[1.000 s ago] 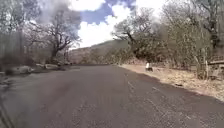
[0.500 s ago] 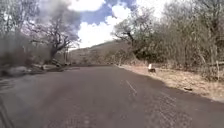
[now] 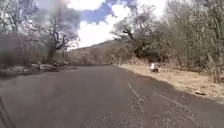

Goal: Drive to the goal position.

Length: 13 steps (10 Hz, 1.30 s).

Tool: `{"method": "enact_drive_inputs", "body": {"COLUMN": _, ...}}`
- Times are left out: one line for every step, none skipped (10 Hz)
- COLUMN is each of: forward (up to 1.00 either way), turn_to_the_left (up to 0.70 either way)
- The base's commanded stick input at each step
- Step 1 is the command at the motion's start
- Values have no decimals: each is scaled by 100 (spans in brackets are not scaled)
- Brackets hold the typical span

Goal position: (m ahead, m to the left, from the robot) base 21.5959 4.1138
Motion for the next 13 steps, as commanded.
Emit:
{"method": "enact_drive_inputs", "body": {"forward": 70, "turn_to_the_left": 2}}
{"method": "enact_drive_inputs", "body": {"forward": 70, "turn_to_the_left": 2}}
{"method": "enact_drive_inputs", "body": {"forward": 70, "turn_to_the_left": 1}}
{"method": "enact_drive_inputs", "body": {"forward": 70, "turn_to_the_left": 0}}
{"method": "enact_drive_inputs", "body": {"forward": 70, "turn_to_the_left": 8}}
{"method": "enact_drive_inputs", "body": {"forward": 70, "turn_to_the_left": 21}}
{"method": "enact_drive_inputs", "body": {"forward": 70, "turn_to_the_left": 33}}
{"method": "enact_drive_inputs", "body": {"forward": 70, "turn_to_the_left": 1}}
{"method": "enact_drive_inputs", "body": {"forward": 70, "turn_to_the_left": 0}}
{"method": "enact_drive_inputs", "body": {"forward": 70, "turn_to_the_left": 0}}
{"method": "enact_drive_inputs", "body": {"forward": 70, "turn_to_the_left": 0}}
{"method": "enact_drive_inputs", "body": {"forward": 70, "turn_to_the_left": 0}}
{"method": "enact_drive_inputs", "body": {"forward": 70, "turn_to_the_left": 0}}
